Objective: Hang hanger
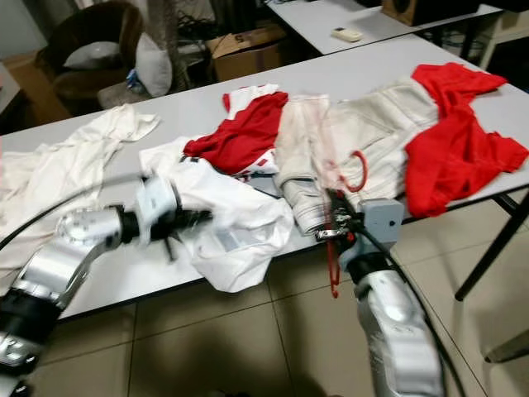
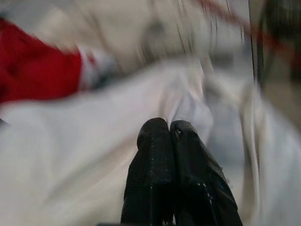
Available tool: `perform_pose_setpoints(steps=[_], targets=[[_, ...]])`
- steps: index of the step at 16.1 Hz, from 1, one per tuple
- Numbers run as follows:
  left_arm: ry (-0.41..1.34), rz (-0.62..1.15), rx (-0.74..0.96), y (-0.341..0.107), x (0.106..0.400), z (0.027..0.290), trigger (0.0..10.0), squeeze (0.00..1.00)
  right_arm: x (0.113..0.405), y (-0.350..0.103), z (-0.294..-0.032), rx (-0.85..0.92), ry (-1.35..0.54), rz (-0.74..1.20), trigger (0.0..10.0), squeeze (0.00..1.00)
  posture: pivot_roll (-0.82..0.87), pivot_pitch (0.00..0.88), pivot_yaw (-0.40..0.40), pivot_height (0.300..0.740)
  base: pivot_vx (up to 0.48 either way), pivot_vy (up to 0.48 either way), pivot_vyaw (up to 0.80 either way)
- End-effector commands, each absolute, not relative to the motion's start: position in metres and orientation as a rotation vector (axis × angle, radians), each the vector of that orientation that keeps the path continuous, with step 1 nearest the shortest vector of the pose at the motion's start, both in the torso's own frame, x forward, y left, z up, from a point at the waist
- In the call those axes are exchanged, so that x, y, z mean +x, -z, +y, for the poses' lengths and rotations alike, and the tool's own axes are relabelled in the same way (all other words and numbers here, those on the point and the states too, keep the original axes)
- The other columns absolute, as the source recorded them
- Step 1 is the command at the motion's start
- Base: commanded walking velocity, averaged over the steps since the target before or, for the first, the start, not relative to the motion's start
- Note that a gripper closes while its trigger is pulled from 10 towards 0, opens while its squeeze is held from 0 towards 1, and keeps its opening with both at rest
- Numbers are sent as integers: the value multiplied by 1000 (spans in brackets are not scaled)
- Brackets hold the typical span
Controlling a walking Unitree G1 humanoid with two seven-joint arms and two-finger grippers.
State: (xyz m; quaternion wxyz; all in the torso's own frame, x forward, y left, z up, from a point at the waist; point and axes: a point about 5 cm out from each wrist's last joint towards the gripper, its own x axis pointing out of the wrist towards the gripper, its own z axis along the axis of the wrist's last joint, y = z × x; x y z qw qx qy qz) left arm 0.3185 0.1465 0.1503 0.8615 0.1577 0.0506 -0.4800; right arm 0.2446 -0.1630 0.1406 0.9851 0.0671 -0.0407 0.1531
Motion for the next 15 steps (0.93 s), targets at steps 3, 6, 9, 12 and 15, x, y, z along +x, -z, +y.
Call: perform_pose_setpoints(steps=[3,6,9,12,15], targets=[[846,-127,96,-211,341,157,0,0,216,-160,-156,186,-693,-52,10000,0,-133,0,188,740,0,0,0],[774,-197,52,-232,345,165,0,0,197,-166,-163,183,-869,31,10000,0,-128,0,181,740,0,0,0],[676,-233,54,-243,348,171,0,0,184,-164,-168,175,-963,142,10000,0,-123,0,168,740,0,0,0],[620,-249,66,-249,349,176,0,0,175,-163,-177,171,-980,214,10000,0,-118,0,154,740,0,0,0],[640,-250,88,-252,346,173,0,0,175,-162,-186,143,-931,259,10000,0,-121,0,151,740,0,0,0]])
